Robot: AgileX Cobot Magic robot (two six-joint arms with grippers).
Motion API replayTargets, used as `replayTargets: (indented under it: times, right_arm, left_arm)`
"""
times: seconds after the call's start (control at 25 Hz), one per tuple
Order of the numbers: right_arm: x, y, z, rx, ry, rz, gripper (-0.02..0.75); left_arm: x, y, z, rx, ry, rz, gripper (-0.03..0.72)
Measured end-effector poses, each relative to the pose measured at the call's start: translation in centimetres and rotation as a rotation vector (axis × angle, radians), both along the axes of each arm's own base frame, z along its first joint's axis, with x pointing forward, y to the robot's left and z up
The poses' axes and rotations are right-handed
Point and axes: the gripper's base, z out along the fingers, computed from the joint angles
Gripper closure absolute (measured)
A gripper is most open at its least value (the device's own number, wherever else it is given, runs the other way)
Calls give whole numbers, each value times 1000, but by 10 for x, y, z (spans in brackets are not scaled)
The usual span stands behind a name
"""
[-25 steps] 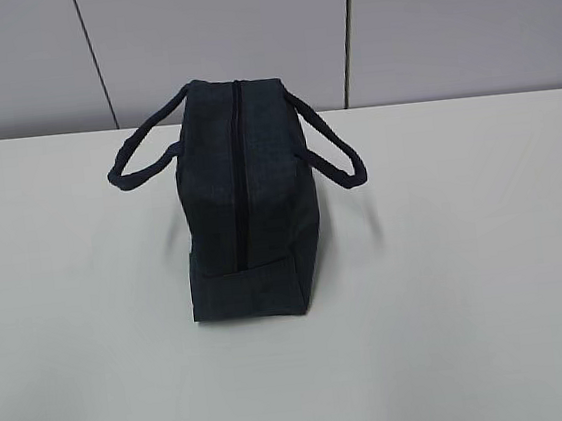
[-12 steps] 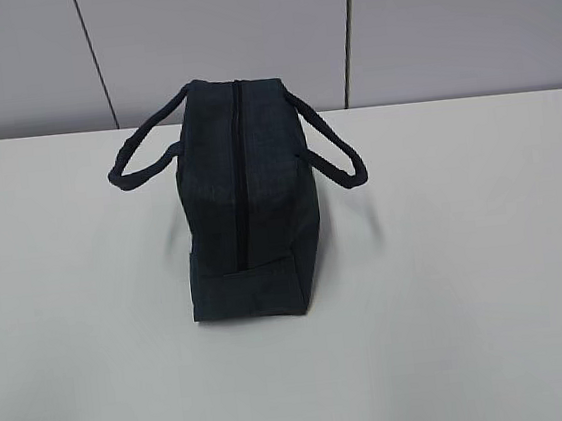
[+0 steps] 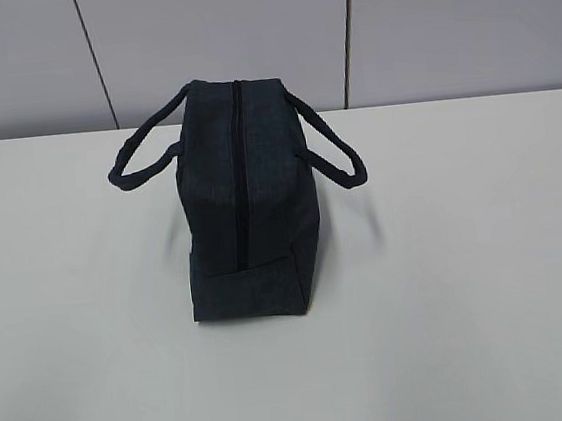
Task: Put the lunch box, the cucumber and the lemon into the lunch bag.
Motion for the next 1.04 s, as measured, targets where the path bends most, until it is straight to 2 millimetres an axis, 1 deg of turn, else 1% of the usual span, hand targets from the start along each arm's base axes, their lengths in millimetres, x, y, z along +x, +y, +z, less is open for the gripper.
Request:
replayTargets:
  times: [0.24,0.44,0.76,1.04]
  right_arm:
    - [1,1,0,0,-2,-64,296]
    - [1,1,0,0,-2,-66,296]
    - [1,1,0,3,-3,-66,296]
    - [1,1,0,3,-4,-66,295]
  left_arm:
    - [0,-1,0,0,0,74,399]
    - [0,-1,0,0,0,78,402]
    - [1,-1,0,0,0,82,436]
    - [1,-1,0,0,0,82,440]
